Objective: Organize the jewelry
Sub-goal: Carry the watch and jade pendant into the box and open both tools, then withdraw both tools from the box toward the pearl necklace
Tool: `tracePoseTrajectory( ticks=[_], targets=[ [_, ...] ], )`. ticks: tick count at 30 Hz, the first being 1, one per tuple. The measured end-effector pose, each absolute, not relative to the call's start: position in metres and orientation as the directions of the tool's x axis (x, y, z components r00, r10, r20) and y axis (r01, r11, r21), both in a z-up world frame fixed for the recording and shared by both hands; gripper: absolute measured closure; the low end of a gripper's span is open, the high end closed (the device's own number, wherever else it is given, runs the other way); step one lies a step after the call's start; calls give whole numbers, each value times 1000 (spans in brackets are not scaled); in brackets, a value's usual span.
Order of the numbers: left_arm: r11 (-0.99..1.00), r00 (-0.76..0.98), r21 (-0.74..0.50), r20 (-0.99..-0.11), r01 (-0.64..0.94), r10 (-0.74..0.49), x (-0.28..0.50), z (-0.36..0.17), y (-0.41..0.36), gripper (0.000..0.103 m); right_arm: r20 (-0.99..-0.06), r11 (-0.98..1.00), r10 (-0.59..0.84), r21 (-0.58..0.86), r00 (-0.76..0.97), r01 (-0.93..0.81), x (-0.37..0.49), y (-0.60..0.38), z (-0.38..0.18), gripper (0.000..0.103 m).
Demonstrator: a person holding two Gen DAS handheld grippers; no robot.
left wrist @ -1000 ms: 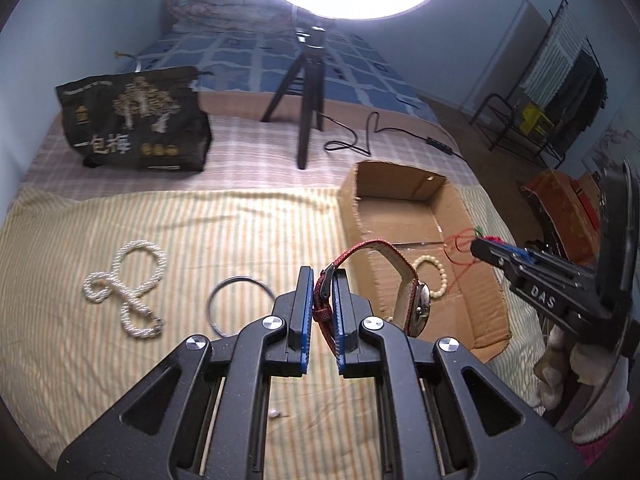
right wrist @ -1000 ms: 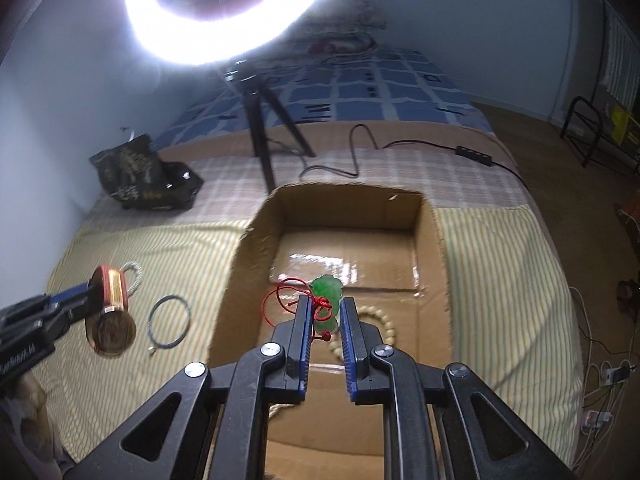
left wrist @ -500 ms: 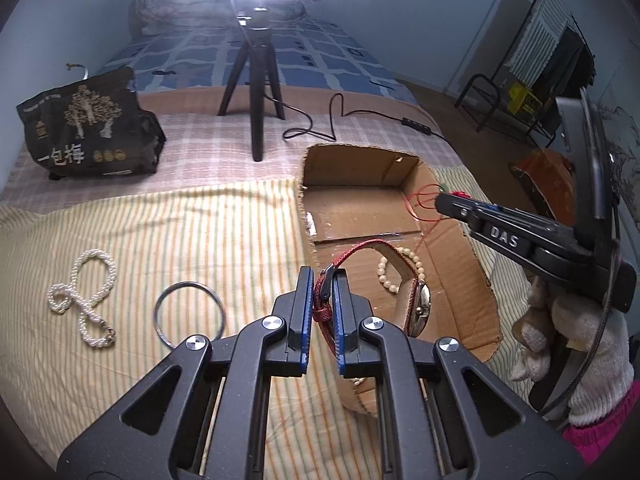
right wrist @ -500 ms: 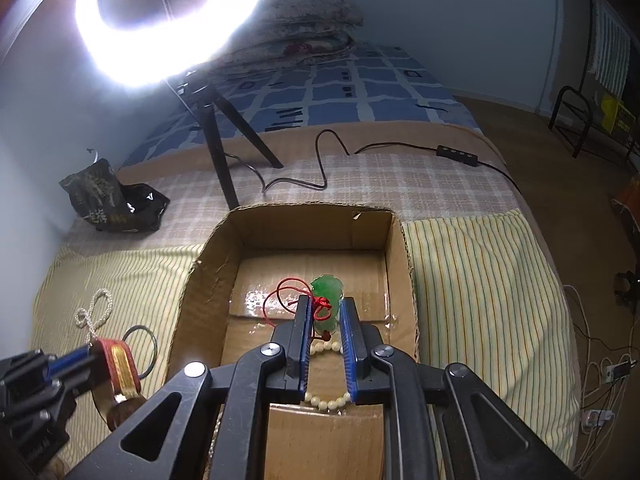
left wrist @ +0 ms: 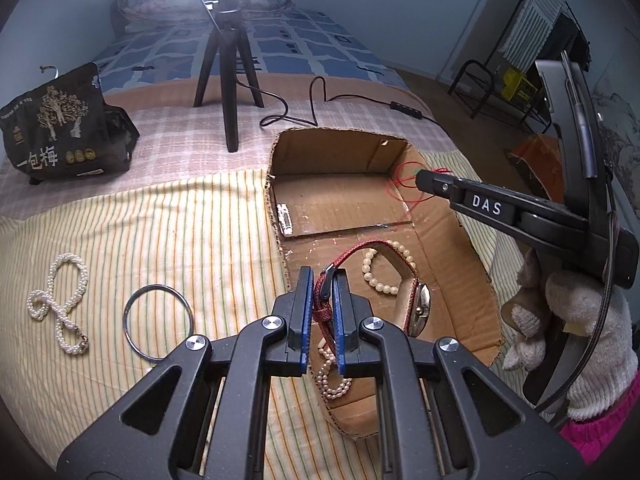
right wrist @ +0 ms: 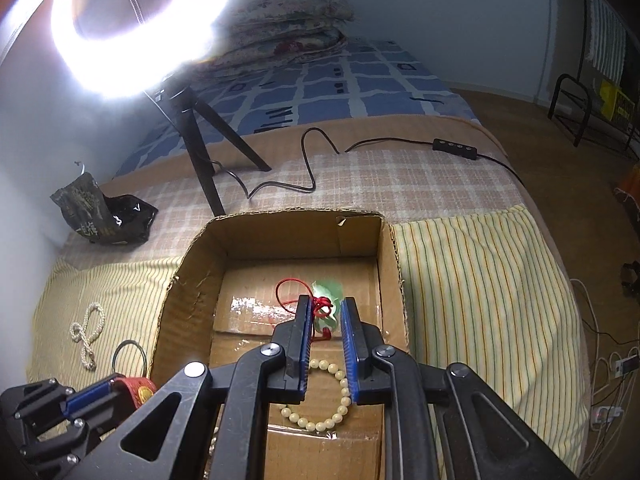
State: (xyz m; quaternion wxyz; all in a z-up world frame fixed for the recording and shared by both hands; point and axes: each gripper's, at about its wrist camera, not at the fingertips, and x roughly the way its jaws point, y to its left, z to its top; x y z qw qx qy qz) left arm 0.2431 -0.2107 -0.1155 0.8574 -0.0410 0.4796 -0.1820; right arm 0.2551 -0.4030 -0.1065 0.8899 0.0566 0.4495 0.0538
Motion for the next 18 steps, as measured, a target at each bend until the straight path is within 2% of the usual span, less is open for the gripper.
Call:
tracePoseTrajectory(
  ticks=[4,6,7,8,10,12,14,18],
  targets=[
    [925,468,-249,-806,287,-362,243,-117,-214,96,-792,987,154,154,591,-50,257,-401,-107,88],
    [924,466,-250,-806,289,-364,243,-117,-215,91,-792,986,158,155,590,-56,257,-400,-108,78],
    [924,467,-249,-806,291,-365,243,-117,-215,84,-791,987,152,150,592,-54,257,-399,-108,76],
    [922,462,-251,-807,296,-368,243,-117,-216,71,-791,988,147,144,594,-52,257,-399,-107,72],
    [924,477,-246,-800,292,-363,242,-115,-215,55,-791,990,136,134,597,-48,257,-399,-106,63],
    [928,494,-232,-794,292,-353,240,-112,-214,53,-785,991,126,127,606,-41,256,-399,-105,37],
    [928,493,-233,-795,290,-354,241,-112,-213,53,-778,993,105,112,620,-28,254,-399,-102,25],
    [933,491,-220,-802,286,-340,241,-114,-212,52,-774,996,85,90,627,-23,254,-397,-99,14]
  ],
)
